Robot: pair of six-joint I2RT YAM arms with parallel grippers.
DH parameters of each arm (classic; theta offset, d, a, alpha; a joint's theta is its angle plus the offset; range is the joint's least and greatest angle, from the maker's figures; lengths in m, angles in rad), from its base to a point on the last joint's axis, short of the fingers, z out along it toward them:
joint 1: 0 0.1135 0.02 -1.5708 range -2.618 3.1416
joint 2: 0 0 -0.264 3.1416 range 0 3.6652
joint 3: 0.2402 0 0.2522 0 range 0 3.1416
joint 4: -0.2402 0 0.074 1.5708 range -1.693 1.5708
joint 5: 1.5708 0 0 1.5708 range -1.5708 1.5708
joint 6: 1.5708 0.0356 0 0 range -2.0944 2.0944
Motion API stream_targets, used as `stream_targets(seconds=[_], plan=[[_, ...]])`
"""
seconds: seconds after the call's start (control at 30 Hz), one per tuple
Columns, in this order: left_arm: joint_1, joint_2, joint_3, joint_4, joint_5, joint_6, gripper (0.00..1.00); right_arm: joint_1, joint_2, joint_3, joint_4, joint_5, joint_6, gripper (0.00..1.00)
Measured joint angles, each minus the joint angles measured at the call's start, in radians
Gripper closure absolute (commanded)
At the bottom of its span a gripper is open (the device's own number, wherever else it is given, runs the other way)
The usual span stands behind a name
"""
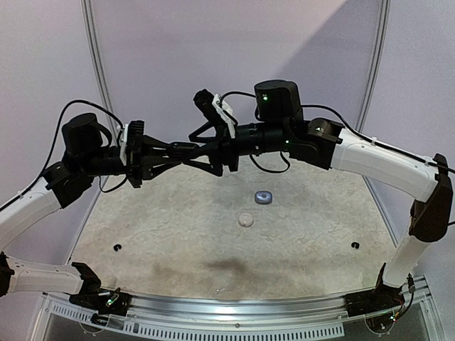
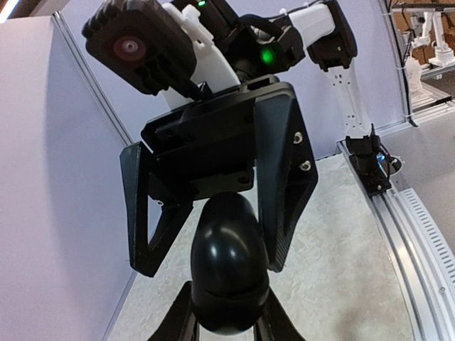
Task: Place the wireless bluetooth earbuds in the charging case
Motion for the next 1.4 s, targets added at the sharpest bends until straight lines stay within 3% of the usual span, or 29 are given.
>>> stream_targets(seconds=[0.7,0.83,1.1,1.4], plan=[[-0.009,0.0,0.002,-0.107,-0.005,0.056,1.0,-0.017,0.002,0.024,-0.01,0.021,0.049,0.27],[-0.009,0.0,-0.001,-0.088,0.004,-0.034,1.0,-0.018,0.002,0.027,-0.013,0.018,0.053,0.26],[-0.008,0.009,-0.085,0.113,0.047,-0.4,1.0,-0.026,0.031,0.098,-0.032,-0.008,0.074,0.23],[0.0,0.01,-0.109,0.194,0.035,-0.547,1.0,-0.059,0.055,0.155,-0.05,-0.05,0.181,0.25]])
